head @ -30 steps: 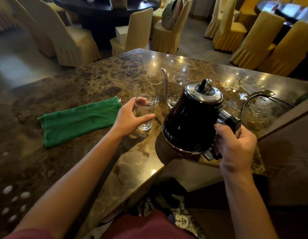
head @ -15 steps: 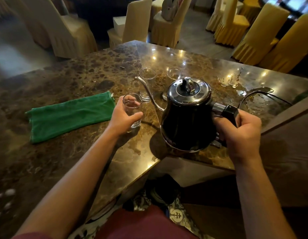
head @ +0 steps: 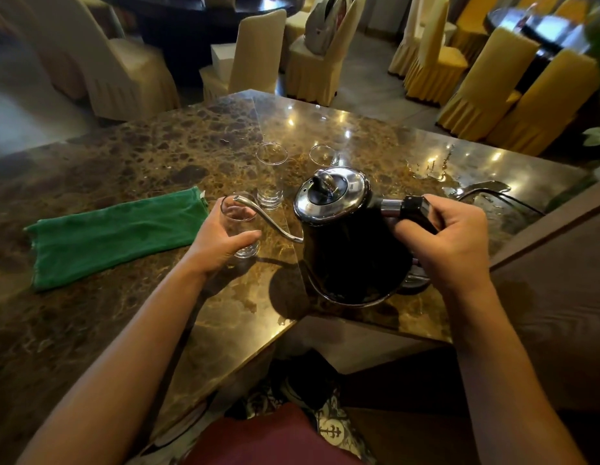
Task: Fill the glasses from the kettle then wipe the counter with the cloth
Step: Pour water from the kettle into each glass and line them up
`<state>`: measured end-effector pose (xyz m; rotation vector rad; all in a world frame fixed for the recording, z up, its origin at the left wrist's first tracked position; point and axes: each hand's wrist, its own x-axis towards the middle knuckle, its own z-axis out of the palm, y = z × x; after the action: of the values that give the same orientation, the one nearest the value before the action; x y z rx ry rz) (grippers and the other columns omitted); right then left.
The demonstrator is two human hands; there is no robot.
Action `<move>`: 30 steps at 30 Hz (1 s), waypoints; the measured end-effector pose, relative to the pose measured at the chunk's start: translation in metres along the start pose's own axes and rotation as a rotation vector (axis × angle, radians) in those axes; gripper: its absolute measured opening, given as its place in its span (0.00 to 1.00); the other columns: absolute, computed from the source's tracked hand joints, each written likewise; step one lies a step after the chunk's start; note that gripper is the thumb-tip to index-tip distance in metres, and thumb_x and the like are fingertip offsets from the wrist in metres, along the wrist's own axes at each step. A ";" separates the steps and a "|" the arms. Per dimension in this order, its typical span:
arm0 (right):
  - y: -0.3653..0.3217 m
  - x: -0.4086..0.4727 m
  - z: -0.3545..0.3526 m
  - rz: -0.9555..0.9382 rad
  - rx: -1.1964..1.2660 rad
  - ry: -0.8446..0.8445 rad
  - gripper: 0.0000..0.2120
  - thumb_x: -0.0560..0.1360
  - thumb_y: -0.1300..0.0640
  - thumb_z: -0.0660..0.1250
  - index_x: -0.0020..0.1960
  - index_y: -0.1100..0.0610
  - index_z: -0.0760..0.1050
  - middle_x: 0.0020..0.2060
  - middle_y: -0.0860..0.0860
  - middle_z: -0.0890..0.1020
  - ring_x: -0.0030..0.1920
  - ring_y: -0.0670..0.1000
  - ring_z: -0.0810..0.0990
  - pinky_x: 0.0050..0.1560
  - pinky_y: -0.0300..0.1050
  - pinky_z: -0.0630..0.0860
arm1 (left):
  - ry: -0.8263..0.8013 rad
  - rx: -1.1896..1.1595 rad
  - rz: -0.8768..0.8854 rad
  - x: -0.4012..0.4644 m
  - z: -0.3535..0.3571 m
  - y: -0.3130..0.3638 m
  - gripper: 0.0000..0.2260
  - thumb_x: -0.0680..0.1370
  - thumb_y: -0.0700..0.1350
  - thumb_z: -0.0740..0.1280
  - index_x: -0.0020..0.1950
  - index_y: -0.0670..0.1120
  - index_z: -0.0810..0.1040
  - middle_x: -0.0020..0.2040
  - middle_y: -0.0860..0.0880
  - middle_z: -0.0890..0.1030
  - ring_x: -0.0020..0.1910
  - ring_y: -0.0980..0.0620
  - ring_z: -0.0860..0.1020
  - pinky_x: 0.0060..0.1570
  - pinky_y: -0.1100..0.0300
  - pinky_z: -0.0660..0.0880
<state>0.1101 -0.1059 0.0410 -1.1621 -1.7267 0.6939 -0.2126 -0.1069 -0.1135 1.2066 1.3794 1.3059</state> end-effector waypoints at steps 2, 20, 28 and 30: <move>-0.001 0.002 -0.001 0.003 -0.019 -0.017 0.11 0.67 0.56 0.71 0.29 0.57 0.72 0.24 0.48 0.70 0.27 0.47 0.66 0.29 0.42 0.63 | 0.002 -0.013 0.001 0.000 0.000 -0.001 0.30 0.63 0.51 0.80 0.62 0.54 0.73 0.58 0.50 0.81 0.61 0.53 0.80 0.67 0.52 0.74; -0.044 0.025 -0.016 0.013 -0.179 -0.298 0.16 0.70 0.55 0.69 0.33 0.65 0.70 0.24 0.56 0.70 0.25 0.46 0.68 0.25 0.39 0.63 | -0.050 -0.092 0.007 -0.001 0.000 -0.001 0.29 0.64 0.47 0.79 0.62 0.50 0.72 0.58 0.47 0.79 0.59 0.51 0.80 0.59 0.57 0.79; -0.070 0.061 -0.020 0.013 -0.377 -0.473 0.10 0.74 0.54 0.71 0.40 0.60 0.77 0.28 0.47 0.78 0.26 0.41 0.75 0.26 0.33 0.68 | -0.060 -0.117 0.003 -0.001 0.001 0.000 0.29 0.64 0.48 0.79 0.62 0.51 0.73 0.57 0.48 0.79 0.59 0.50 0.79 0.57 0.58 0.79; -0.075 0.065 -0.018 -0.009 -0.425 -0.481 0.11 0.75 0.54 0.71 0.41 0.62 0.77 0.29 0.50 0.78 0.27 0.42 0.74 0.25 0.34 0.67 | -0.070 -0.122 0.006 0.000 0.001 -0.001 0.29 0.64 0.48 0.79 0.61 0.51 0.72 0.57 0.47 0.79 0.59 0.49 0.79 0.55 0.61 0.79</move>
<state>0.0872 -0.0770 0.1347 -1.3437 -2.3671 0.6542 -0.2119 -0.1072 -0.1141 1.1632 1.2288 1.3199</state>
